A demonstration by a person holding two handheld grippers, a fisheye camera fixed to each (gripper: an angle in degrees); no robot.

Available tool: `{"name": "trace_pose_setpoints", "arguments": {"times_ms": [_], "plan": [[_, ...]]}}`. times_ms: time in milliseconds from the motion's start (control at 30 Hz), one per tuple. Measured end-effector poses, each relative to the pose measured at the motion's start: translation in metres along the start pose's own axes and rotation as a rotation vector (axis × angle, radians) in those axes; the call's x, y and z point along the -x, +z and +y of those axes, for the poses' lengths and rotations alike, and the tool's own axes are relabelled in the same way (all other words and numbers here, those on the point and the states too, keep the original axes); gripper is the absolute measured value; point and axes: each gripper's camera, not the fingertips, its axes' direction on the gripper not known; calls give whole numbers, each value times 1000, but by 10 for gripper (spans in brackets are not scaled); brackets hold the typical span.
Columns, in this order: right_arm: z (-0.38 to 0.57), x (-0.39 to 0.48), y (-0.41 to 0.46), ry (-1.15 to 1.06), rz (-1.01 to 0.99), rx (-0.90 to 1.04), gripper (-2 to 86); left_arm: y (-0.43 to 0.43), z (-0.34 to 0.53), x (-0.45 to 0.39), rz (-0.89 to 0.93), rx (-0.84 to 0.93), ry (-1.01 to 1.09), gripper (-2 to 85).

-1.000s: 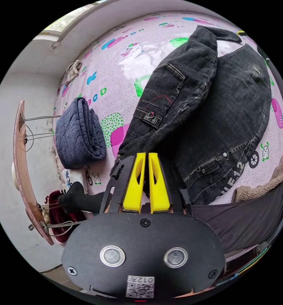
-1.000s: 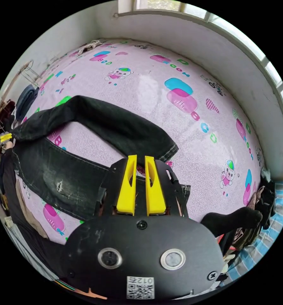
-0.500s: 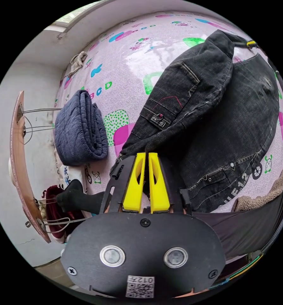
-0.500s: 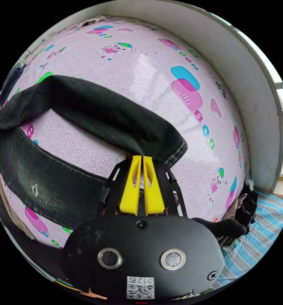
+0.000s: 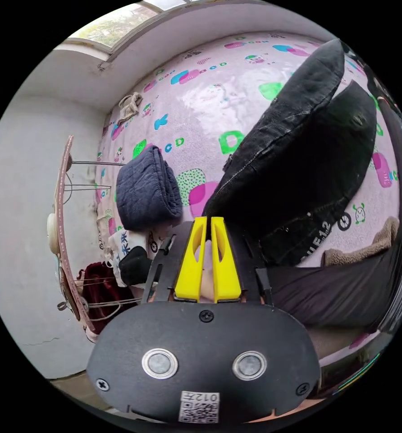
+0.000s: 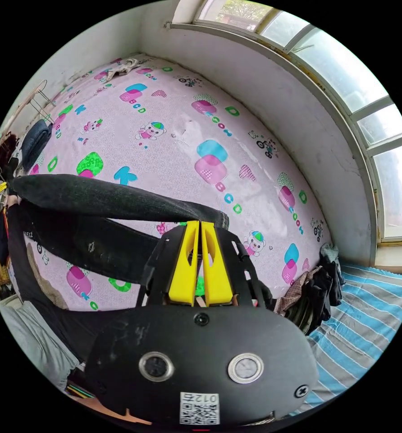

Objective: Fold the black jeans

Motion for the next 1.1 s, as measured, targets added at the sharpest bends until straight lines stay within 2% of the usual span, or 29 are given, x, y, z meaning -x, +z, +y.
{"name": "trace_pose_setpoints", "arguments": {"times_ms": [133, 267, 433, 567, 633, 700, 733, 800, 900, 933, 1033, 1100], "plan": [[4, 14, 59, -4, -36, 128, -10, 42, 4, -59, 100, 147, 247, 0], [-19, 26, 94, 23, -80, 175, -10, 71, -11, -77, 120, 217, 310, 0], [-94, 13, 35, 5, -18, 87, -9, 67, -41, -19, 76, 157, 106, 0], [-146, -28, -49, -25, -9, -30, -8, 49, -39, -1, 35, 115, 128, 0], [-160, -49, -57, -36, -71, -21, -6, 56, -33, -20, 71, 129, 252, 0], [-178, -65, -20, -24, -147, 113, 4, 77, -34, -44, 109, 179, 351, 0], [-181, -67, -5, -8, -139, 154, 10, 97, -38, -63, 123, 232, 409, 0], [-186, -64, 42, 65, -3, 275, 35, 126, -47, -92, 109, 312, 499, 0], [-177, -75, 46, 167, -5, 261, 19, 158, -57, -119, 55, 386, 596, 0], [-173, -82, 44, 209, -27, 250, 15, 165, -60, -119, 50, 395, 600, 0], [-142, -135, 38, 512, -306, 167, 50, 174, -63, -102, 101, 378, 525, 0], [-112, -167, 48, 730, -630, 47, 57, 179, -63, -91, 138, 357, 468, 0]]}}
